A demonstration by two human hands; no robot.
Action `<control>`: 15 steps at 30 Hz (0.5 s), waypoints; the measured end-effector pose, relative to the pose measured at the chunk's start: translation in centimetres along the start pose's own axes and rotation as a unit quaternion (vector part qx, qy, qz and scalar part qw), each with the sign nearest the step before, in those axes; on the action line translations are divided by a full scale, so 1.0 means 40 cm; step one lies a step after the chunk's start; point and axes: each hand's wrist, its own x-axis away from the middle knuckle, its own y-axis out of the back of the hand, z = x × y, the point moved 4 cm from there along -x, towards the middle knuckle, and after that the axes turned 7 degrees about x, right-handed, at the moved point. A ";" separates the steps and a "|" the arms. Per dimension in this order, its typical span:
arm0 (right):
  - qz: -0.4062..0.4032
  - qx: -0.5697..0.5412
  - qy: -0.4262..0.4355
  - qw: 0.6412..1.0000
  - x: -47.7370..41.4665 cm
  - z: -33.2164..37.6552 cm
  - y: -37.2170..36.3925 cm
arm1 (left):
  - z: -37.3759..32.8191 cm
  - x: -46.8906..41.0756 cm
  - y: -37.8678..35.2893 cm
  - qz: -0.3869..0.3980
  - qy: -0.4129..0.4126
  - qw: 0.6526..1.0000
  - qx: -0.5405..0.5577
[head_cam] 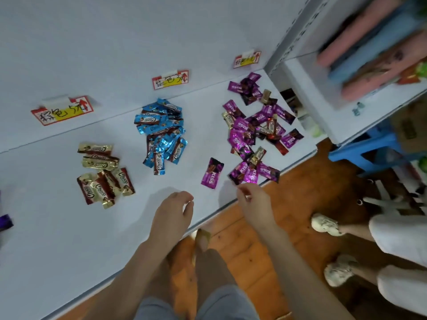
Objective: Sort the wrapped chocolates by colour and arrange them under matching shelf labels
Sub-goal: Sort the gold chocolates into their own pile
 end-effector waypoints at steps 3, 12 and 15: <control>-0.029 0.012 -0.007 0.999 -0.026 -0.065 0.056 | -0.045 -0.023 -0.053 0.024 -0.013 1.000 -0.011; 0.034 0.052 0.092 0.994 -0.258 -0.200 0.145 | -0.168 -0.092 -0.223 -0.006 0.048 0.998 -0.029; 0.091 0.114 0.178 0.973 -0.330 -0.202 0.134 | -0.200 -0.109 -0.261 -0.038 0.087 0.995 -0.036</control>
